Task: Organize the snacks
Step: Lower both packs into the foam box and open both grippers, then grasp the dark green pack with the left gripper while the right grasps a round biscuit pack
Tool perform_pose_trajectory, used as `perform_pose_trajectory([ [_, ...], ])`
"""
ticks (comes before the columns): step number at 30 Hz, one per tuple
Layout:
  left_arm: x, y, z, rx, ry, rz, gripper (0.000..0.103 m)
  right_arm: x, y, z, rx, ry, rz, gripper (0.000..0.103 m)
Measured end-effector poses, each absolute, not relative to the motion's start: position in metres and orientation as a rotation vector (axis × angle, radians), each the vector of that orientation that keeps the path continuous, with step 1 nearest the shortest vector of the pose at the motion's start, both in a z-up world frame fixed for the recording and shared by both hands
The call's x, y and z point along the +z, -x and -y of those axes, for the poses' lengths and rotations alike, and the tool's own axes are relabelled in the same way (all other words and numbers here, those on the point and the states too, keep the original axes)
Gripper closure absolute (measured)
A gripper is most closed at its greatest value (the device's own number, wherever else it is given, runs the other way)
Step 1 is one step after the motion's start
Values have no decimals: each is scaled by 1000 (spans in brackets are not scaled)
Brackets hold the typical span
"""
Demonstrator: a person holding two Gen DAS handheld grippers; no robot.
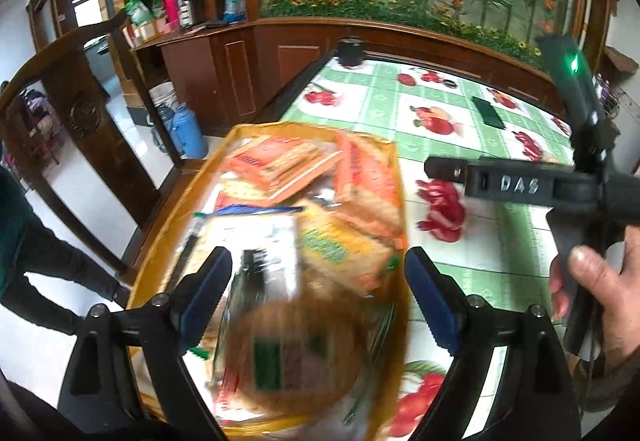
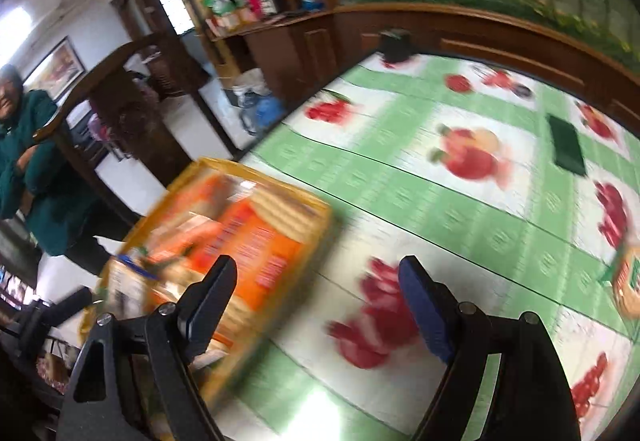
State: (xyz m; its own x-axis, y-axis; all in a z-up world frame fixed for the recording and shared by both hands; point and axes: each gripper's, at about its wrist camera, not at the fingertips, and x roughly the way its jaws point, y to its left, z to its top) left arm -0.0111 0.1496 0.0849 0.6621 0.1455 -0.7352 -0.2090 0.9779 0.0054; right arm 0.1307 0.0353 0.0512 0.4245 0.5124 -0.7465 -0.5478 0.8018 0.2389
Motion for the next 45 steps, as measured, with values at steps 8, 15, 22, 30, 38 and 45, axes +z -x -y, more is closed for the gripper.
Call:
perform_pose_trajectory([
  [8, 98, -14, -107, 127, 48, -813, 15, 46, -154, 24, 522, 31, -904, 20],
  [15, 105, -20, -94, 58, 78, -803, 15, 44, -241, 78, 317, -24, -911, 20],
  [22, 94, -35, -96, 31, 66, -840, 15, 23, -331, 88, 187, -4, -947, 20],
  [30, 79, -42, -114, 57, 118, -882, 15, 20, -354, 65, 207, 148, -967, 58],
  [38, 84, -32, -114, 67, 144, -849, 15, 22, -199, 69, 486, 137, -1021, 56],
  [45, 89, -27, -82, -7, 125, -846, 15, 55, -143, 139, 438, 139, -888, 25],
])
